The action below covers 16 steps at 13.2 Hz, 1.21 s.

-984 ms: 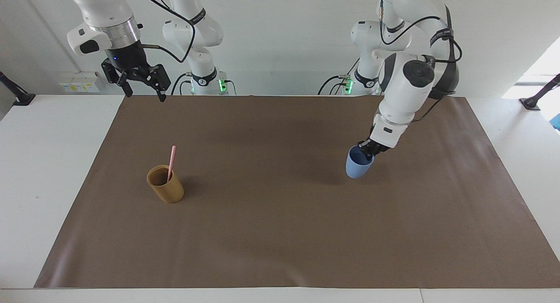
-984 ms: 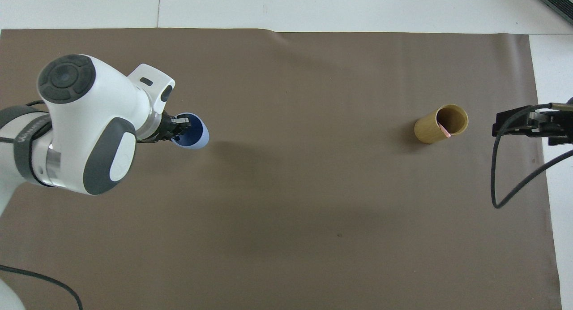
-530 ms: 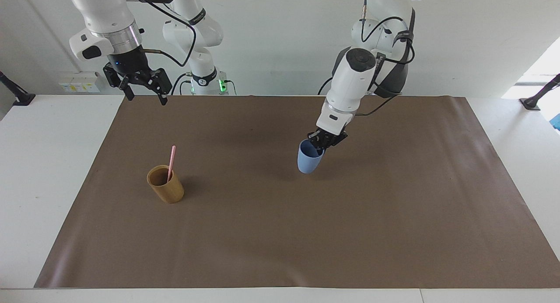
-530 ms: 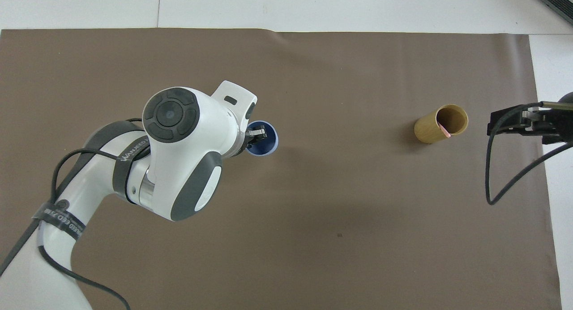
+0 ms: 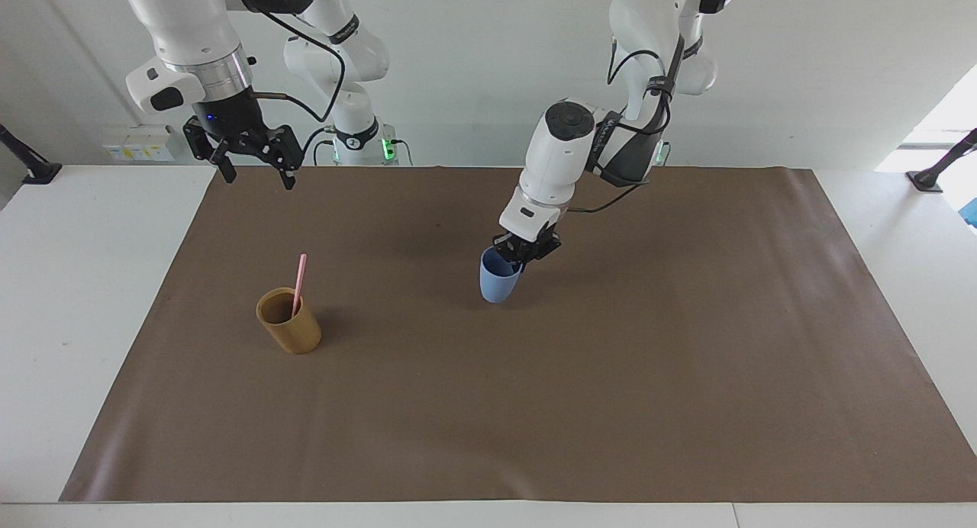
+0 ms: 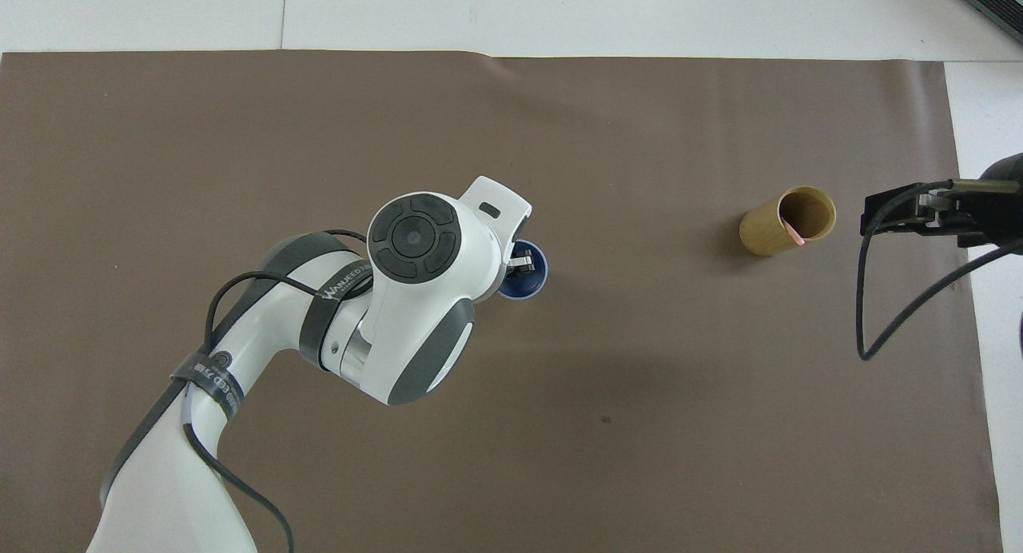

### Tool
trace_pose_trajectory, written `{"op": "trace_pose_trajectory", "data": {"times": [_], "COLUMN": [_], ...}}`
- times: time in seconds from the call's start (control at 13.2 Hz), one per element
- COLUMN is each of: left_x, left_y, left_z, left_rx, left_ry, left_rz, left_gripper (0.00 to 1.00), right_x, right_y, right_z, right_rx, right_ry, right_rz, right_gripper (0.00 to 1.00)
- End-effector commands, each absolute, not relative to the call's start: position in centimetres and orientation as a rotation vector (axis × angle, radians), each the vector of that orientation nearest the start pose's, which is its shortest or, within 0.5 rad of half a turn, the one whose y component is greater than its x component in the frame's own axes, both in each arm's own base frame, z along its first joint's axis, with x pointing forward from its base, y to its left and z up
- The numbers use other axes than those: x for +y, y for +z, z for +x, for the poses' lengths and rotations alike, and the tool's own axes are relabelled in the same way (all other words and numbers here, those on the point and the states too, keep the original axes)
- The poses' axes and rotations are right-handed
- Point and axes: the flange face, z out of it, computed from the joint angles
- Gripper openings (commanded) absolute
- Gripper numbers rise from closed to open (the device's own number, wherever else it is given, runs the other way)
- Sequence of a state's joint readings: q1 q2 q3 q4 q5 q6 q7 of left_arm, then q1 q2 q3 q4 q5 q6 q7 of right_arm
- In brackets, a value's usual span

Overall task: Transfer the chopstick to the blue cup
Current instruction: 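Slide the blue cup with the left gripper toward the table center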

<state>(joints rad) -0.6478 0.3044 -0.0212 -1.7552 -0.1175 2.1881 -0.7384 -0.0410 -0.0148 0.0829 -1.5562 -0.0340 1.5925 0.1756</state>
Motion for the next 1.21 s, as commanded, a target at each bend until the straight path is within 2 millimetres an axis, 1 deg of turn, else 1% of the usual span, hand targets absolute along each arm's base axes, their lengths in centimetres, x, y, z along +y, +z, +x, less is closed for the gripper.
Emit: {"op": "trace_pose_trajectory", "data": {"times": [0.0, 0.08, 0.15, 0.3, 0.38, 0.45, 0.53, 0.68, 0.76, 0.83, 0.91, 0.98, 1.06, 1.14], "left_x": [-42.6, -44.0, -44.4, -44.4, -44.4, -44.2, -44.1, -44.4, -44.4, -44.3, -43.8, -43.4, -42.9, -42.2], "left_y": [38.6, 37.9, 38.5, 38.5, 38.5, 38.5, 38.2, 37.4, 37.5, 37.6, 38.2, 39.1, 40.8, 43.2], "left_z": [51.4, 51.4, 51.9, 51.8, 51.8, 52.0, 52.0, 51.9, 51.8, 51.8, 52.1, 52.1, 51.9, 51.6], "left_rx": [-0.238, -0.247, -0.249, -0.246, -0.248, -0.255, -0.256, -0.251, -0.247, -0.245, -0.258, -0.262, -0.268, -0.275], "left_ry": [-0.026, -0.031, -0.061, -0.064, -0.062, -0.065, -0.059, -0.048, -0.047, -0.038, -0.039, -0.033, -0.030, -0.034], "left_rz": [-3.284, -3.276, -3.278, -3.276, -3.277, -3.278, -3.274, -3.268, -3.267, -3.262, -3.263, -3.259, -3.258, -3.260], "left_gripper": [0.00, 0.00, 0.00, 0.00, 0.00, 0.21, 0.28, 0.30, 0.40, 0.54, 0.62, 0.67, 0.73, 1.00], "right_x": [1.8, 1.8, 1.7, 1.8, 1.7, 1.5, 1.4, 1.4, 1.4, 1.4, 1.4, 1.4, 1.8, 1.8], "right_y": [63.6, 63.5, 63.5, 63.4, 63.3, 63.3, 63.2, 63.1, 63.0, 63.0, 62.8, 62.6, 62.0, 61.3], "right_z": [55.3, 55.4, 55.4, 55.4, 55.4, 55.4, 55.4, 55.5, 55.5, 55.6, 55.7, 55.9, 56.2, 56.5], "right_rx": [0.097, 0.077, 0.079, 0.064, 0.013, -0.026, -0.039, -0.086, -0.133, -0.163, -0.178, -0.179, -0.179, -0.182], "right_ry": [-0.103, -0.105, -0.108, -0.103, -0.101, -0.100, -0.097, -0.113, -0.127, -0.131, -0.135, -0.130, -0.124, -0.112], "right_rz": [-3.185, -3.185, -3.187, -3.188, -3.189, -3.192, -3.191, -3.190, -3.190, -3.189, -3.188, -3.188, -3.186, -3.196], "right_gripper": [1.00, 1.00, 1.00, 1.00, 1.00, 1.00, 1.00, 1.00, 1.00, 1.00, 1.00, 1.00, 1.00, 1.00]}}
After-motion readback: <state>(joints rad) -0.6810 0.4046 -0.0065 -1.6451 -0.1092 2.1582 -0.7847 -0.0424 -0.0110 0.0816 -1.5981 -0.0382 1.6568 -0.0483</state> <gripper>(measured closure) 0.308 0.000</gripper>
